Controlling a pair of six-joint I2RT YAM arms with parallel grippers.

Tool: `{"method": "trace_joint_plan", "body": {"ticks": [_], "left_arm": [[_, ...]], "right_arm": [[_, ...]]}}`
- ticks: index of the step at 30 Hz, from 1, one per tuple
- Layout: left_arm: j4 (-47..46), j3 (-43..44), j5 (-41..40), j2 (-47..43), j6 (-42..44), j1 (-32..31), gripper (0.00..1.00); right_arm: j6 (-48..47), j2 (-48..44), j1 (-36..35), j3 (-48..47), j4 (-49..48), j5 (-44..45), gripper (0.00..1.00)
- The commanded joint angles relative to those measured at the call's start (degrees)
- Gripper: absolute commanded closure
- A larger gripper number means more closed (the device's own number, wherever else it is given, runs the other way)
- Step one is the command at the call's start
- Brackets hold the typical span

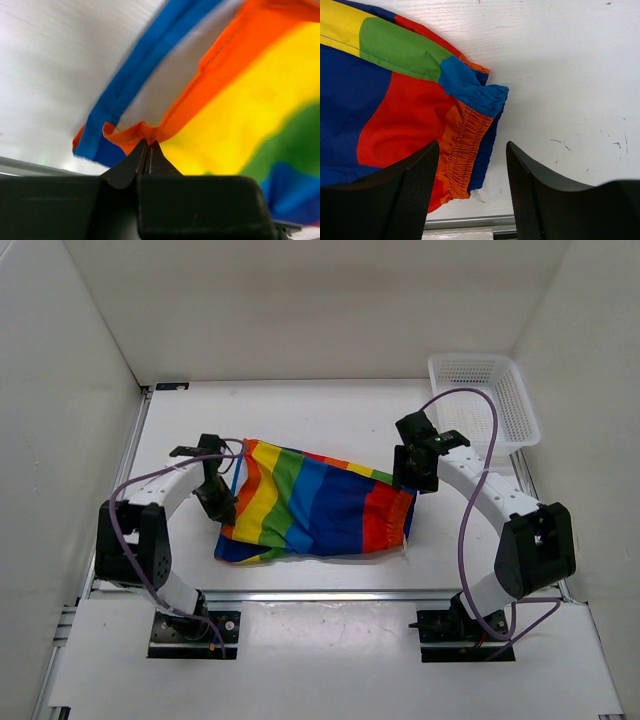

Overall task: Fold and stack the shorts
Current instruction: Fold the shorts

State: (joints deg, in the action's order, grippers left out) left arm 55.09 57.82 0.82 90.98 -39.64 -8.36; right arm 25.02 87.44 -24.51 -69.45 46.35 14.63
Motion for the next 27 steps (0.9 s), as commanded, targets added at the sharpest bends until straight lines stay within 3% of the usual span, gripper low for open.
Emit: {"method": "trace_joint_plan", "body": {"ticks": [1,7,13,14,16,19,20,22,23,25,26,27], "left_arm": [[5.5,4.6,-1.6,-9.9,0.4,-0.6,0.90],[12.1,0.8,0.0,-18.8,-1.2,-0.6,0.90],[7.4,-7.1,0.5,-20.1,-4.8,-1.2,0.90],[5.5,-7.1,1.0,-18.3,-4.8,-1.2,0.75],[5.5,-6.2,0.3,-16.1,-5.4,-1.2,0.60],[7.2,-3.3,-0.2,-13.9,-4.1,-1.7,0.47],[9.1,-2.2,-1.3,-13.9,-4.1,-1.7,0.19],[11.0,1.9,-3.4,-16.2,-4.1,-1.7,0.04],[12.5,3.4,-4.2,-16.7,-4.1,-1.7,0.00],[12.5,7.0,-5.0,-16.7,-4.1,-1.7,0.01],[12.5,7.6,-5.0,-16.7,-3.5,-1.7,0.04],[11.1,8.2,-4.3,-16.7,-3.5,-1.7,0.14]], "right_arm": [[-1.1,-1.4,-0.1,-1.4,0.8,0.3,0.39],[-1.1,-1.4,-0.1,-1.9,0.8,0.3,0.39],[-1.1,-1.4,-0.1,-1.4,0.8,0.3,0.39],[-1.1,-1.4,-0.6,-1.4,0.8,-0.3,0.39],[-1.1,-1.4,-0.6,-1.4,0.8,-0.3,0.39],[-1.1,-2.1,-0.6,-1.4,1.3,0.4,0.39],[-1.1,-2.6,-0.6,-1.4,1.3,0.4,0.39],[-1.1,-2.6,-0.6,-1.9,1.8,0.4,0.39],[-1.1,-2.6,-0.6,-1.9,1.8,0.4,0.38],[-1.1,-2.6,-0.6,-1.9,1.8,-1.3,0.35],[-1.1,-2.6,-0.6,-1.9,1.8,-2.2,0.31],[-0.4,-2.6,-0.1,-1.9,1.8,-3.5,0.29]]}}
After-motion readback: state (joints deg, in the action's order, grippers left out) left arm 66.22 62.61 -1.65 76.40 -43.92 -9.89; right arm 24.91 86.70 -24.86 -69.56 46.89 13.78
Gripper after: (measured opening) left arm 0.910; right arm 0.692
